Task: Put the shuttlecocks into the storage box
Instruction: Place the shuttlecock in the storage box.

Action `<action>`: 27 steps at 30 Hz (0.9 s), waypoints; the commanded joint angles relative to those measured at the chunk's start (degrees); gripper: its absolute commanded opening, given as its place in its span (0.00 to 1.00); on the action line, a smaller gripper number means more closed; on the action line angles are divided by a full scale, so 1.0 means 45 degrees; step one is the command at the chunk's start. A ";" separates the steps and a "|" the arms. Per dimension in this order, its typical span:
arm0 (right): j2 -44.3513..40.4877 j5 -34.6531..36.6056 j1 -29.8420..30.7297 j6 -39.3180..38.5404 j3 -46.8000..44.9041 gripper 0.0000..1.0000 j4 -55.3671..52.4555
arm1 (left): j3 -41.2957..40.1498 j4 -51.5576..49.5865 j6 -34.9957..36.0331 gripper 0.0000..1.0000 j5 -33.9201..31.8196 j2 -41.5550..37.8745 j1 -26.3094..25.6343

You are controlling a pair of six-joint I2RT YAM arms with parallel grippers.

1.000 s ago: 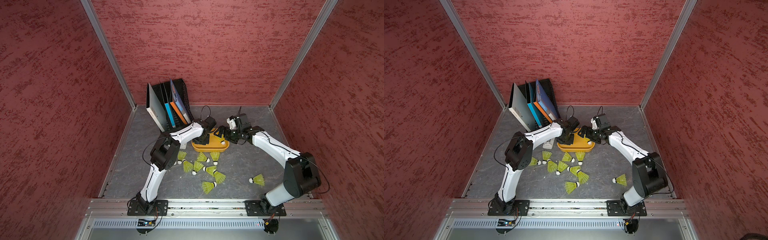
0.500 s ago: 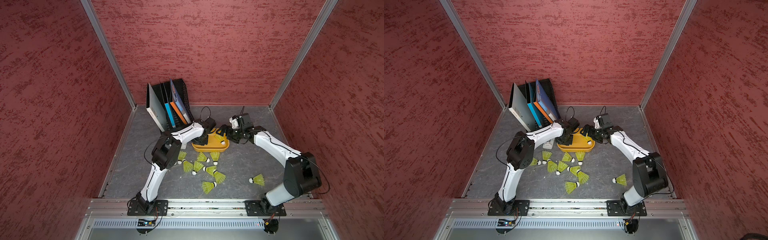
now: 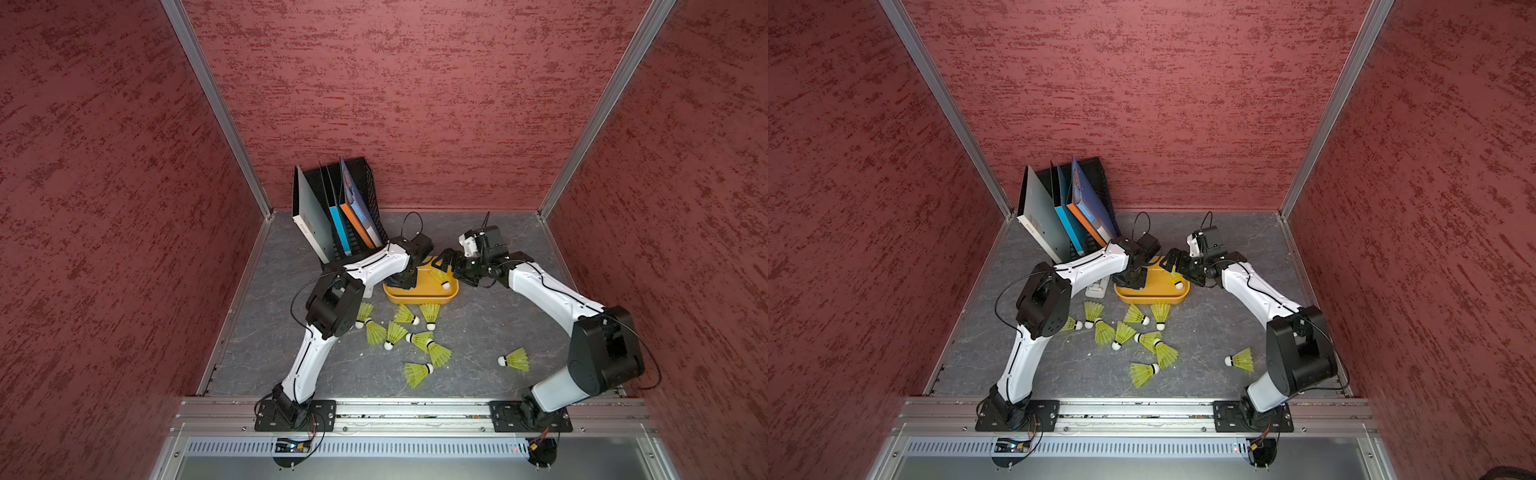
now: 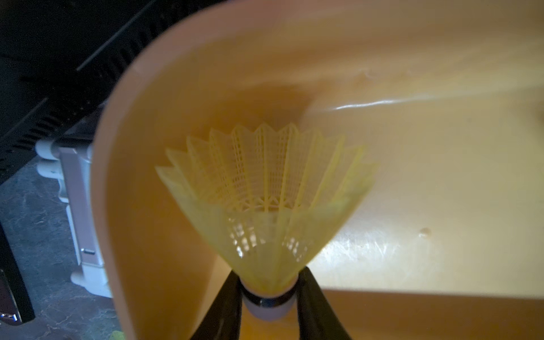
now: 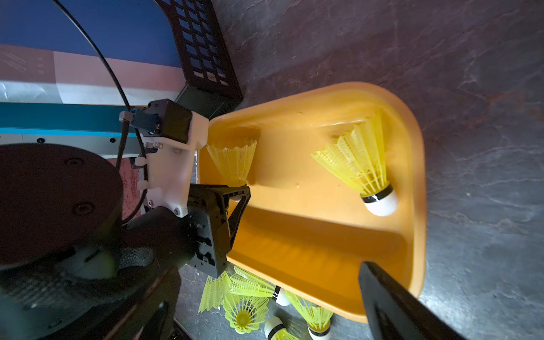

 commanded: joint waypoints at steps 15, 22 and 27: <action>-0.0177 -0.0101 -0.0107 0.0010 -0.0087 0.98 0.0241 | 0.0323 -0.0219 0.0022 0.35 -0.0216 0.0249 -0.0053; -0.0205 -0.0061 -0.0125 0.0010 -0.0106 0.98 0.0193 | 0.0267 -0.0209 -0.0177 0.42 -0.0035 -0.0077 -0.0093; -0.0298 -0.0027 -0.0136 -0.0010 -0.0145 0.98 0.0183 | 0.0265 -0.0100 -0.0256 0.46 0.0072 -0.0450 -0.0101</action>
